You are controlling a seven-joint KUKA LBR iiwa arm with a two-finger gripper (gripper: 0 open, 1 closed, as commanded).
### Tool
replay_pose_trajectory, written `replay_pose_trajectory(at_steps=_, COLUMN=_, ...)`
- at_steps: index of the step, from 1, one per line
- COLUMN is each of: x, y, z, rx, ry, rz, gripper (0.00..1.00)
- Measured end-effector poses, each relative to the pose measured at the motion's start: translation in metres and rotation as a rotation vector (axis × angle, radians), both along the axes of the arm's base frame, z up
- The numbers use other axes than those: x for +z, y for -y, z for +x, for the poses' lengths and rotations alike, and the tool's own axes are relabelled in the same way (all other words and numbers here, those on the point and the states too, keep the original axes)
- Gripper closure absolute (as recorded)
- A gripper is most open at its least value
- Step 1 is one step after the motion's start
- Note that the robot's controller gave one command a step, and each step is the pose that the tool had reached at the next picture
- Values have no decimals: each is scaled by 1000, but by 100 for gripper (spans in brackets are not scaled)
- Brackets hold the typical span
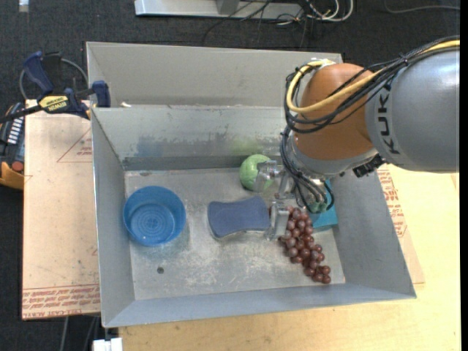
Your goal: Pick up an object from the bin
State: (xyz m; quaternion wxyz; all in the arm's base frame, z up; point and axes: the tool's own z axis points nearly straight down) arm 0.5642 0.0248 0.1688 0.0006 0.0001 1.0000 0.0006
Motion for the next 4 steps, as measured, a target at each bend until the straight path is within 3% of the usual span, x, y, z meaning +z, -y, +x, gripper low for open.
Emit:
replay_pose_trajectory(at_steps=1, x=-99, y=-45, z=14, rx=-388, ry=-6, rz=1, gripper=0)
replay_pose_trajectory(at_steps=2, x=-13, y=-49, z=23, rx=-24, ry=8, rz=2, gripper=0)
replay_pose_trajectory(at_steps=3, x=-98, y=-46, z=12, rx=-383, ry=-13, rz=0, gripper=0)
replay_pose_trajectory(at_steps=4, x=-99, y=-45, z=11, rx=-117, ry=8, rz=2, gripper=0)
